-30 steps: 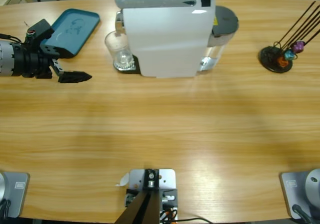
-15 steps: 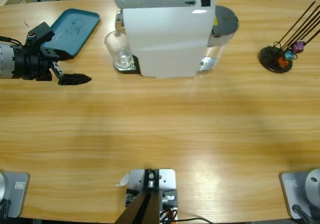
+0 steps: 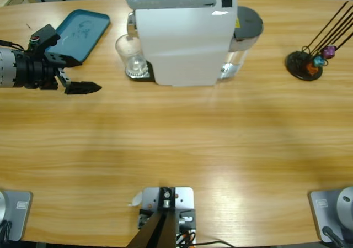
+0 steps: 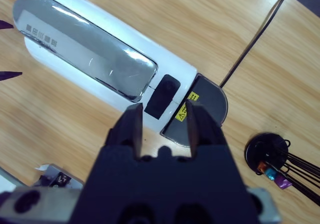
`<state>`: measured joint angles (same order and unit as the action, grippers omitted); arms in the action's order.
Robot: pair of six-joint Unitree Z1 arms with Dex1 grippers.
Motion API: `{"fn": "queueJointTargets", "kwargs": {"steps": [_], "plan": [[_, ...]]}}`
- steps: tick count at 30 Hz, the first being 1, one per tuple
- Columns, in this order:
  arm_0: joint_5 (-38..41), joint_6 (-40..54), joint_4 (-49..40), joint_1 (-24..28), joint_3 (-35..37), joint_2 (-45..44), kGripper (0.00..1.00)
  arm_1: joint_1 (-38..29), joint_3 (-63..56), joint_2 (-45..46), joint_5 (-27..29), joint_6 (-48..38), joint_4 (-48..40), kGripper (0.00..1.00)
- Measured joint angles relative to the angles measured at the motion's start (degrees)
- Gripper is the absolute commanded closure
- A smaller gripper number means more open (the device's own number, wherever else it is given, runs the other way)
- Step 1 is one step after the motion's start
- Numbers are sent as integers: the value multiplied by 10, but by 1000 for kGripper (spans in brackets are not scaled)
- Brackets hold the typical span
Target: Pour coffee
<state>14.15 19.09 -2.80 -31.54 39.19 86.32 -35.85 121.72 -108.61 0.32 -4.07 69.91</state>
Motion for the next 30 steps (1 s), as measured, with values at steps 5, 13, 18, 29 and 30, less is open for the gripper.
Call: {"fn": "queueJointTargets", "kwargs": {"steps": [5,13,18,29,30], "plan": [[0,-1,0,0,0,0,0,0,3,0,6,-2,0,0],[0,-3,0,0,0,0,0,0,3,0,6,-20,0,0],[0,-8,0,0,0,0,0,-1,3,0,6,-20,0,0],[-2,-9,0,0,0,-44,0,-1,3,1,6,-24,0,0],[-2,-9,0,0,0,-47,0,-1,3,3,6,-24,0,0]]}}
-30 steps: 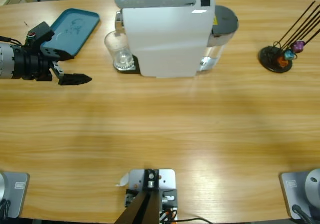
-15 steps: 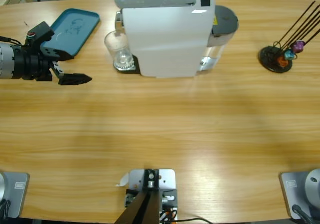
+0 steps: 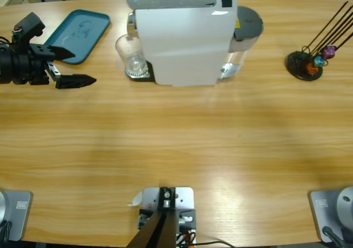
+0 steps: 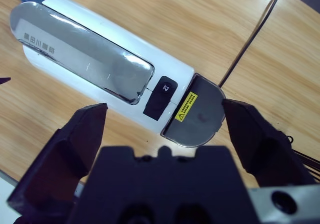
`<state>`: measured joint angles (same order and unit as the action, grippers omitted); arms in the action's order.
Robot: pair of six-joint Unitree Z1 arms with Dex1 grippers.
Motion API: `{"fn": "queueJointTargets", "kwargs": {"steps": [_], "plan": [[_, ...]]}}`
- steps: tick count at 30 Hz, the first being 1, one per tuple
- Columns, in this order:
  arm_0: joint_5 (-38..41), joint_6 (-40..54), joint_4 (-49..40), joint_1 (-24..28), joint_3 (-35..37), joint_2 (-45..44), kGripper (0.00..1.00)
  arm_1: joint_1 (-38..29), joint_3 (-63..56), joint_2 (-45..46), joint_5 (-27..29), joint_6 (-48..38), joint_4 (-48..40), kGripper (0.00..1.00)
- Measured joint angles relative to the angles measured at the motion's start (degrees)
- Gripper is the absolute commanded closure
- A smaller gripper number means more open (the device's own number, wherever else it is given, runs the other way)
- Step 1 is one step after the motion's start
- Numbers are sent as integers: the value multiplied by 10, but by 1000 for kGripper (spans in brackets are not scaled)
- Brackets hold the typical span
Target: Pour coffee
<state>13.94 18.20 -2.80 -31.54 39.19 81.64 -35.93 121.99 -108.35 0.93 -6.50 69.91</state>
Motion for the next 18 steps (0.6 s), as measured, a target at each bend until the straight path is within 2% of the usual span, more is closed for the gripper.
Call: {"fn": "queueJointTargets", "kwargs": {"steps": [4,11,15,18], "plan": [[0,-1,0,0,0,-7,0,-5,-46,42,0,0,-21,0],[0,-1,0,0,0,-9,0,-30,-274,193,-3,-6,-155,0],[0,-1,0,0,0,-15,0,-32,-346,229,-11,-7,-204,0],[0,-1,0,0,0,-16,0,-39,-446,245,-11,-7,-288,0]]}}
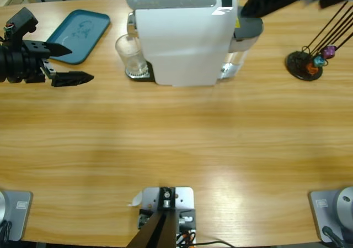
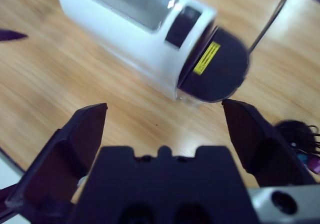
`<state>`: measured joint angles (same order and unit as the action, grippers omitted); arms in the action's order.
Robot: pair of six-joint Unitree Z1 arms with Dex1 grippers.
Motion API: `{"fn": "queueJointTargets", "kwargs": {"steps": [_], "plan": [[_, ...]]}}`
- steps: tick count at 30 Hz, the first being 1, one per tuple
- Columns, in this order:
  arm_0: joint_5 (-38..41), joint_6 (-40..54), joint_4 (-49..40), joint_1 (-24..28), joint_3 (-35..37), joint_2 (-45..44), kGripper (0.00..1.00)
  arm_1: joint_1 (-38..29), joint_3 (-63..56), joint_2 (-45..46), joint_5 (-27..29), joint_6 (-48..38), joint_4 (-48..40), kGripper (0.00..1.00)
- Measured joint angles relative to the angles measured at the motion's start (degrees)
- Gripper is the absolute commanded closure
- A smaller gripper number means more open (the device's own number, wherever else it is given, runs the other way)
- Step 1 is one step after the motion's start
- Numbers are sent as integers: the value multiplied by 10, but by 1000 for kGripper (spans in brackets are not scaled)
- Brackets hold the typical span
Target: Pour coffee
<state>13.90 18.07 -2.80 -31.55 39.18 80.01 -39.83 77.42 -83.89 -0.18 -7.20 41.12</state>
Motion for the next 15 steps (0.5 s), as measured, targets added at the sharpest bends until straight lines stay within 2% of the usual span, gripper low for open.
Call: {"fn": "queueJointTargets", "kwargs": {"steps": [4,9,12,15], "plan": [[0,-3,0,0,-1,-1,0,-5,-137,17,1,24,-157,0],[1,-25,0,-1,-1,-10,0,-3,-249,36,-16,50,-322,0],[1,-30,0,-4,-4,-23,0,9,-294,51,-54,57,-376,0],[1,-34,0,-6,-6,-32,0,15,-328,66,-78,65,-388,0]]}}
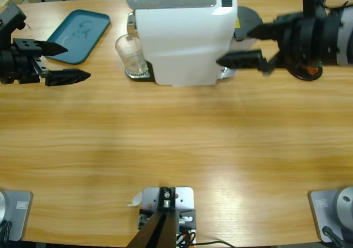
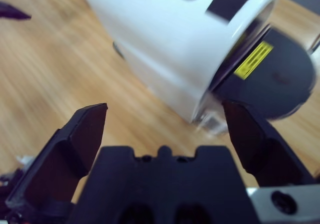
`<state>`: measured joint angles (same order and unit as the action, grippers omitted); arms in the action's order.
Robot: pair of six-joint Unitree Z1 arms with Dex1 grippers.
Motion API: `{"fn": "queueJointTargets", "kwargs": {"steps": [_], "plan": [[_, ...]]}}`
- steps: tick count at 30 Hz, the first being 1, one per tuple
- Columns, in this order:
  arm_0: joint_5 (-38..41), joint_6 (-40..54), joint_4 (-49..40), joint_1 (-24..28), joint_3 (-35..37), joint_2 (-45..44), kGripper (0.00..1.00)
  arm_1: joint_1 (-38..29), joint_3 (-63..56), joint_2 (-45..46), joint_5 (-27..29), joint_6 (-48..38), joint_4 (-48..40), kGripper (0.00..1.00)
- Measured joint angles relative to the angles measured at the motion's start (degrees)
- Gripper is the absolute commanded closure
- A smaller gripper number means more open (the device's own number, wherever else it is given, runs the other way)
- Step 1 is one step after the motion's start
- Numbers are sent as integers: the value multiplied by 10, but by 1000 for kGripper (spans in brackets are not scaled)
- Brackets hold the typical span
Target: Pour coffee
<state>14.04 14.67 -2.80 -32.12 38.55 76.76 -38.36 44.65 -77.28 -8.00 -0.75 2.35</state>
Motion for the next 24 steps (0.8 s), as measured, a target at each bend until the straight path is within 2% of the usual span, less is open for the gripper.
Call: {"fn": "queueJointTargets", "kwargs": {"steps": [10,24], "plan": [[0,-3,0,-1,-1,-9,0,34,-78,92,-3,20,0,0],[0,-10,0,-1,-1,-13,0,57,-87,95,1,25,0,0]]}}
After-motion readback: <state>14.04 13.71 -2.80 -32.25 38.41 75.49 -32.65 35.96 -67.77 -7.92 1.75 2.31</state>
